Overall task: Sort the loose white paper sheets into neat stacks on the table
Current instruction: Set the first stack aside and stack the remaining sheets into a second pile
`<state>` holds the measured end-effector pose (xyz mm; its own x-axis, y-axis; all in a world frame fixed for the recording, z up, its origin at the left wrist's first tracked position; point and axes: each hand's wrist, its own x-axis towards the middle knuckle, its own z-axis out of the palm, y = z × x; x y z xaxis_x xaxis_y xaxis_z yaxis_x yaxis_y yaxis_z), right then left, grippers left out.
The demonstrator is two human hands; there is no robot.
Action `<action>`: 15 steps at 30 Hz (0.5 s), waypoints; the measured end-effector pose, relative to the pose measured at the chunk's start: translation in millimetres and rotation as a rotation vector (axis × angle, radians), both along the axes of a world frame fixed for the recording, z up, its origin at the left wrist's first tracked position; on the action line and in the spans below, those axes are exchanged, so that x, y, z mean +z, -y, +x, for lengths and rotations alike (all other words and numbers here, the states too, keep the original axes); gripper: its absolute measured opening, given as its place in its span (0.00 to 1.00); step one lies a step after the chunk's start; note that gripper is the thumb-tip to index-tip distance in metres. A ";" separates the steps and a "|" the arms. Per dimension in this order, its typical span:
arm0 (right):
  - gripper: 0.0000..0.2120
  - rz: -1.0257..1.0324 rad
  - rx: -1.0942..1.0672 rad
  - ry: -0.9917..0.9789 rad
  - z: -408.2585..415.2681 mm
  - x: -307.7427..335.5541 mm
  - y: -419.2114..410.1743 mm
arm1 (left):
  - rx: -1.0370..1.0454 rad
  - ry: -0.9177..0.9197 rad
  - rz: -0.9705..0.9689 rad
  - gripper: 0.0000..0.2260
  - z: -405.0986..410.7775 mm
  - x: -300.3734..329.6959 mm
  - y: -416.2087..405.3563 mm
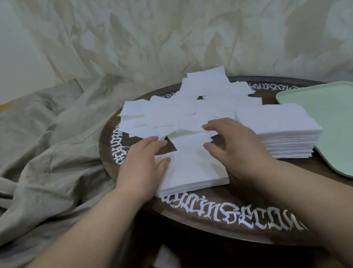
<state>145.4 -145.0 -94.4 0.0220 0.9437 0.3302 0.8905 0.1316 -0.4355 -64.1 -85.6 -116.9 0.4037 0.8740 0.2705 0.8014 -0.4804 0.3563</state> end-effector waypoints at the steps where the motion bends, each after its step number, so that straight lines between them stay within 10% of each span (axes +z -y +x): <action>1: 0.20 -0.005 -0.006 0.014 -1.9 7.7 -8.2 | 0.008 -0.009 0.018 0.19 1.0 3.0 -6.0; 10: 0.39 -0.324 0.082 0.272 -13.7 4.8 -112.8 | 0.082 -0.102 0.009 0.20 -3.3 10.3 -79.4; 15: 0.33 -0.356 0.081 0.363 -15.3 -18.5 -156.0 | 0.057 -0.152 -0.052 0.22 -5.4 -6.5 -107.5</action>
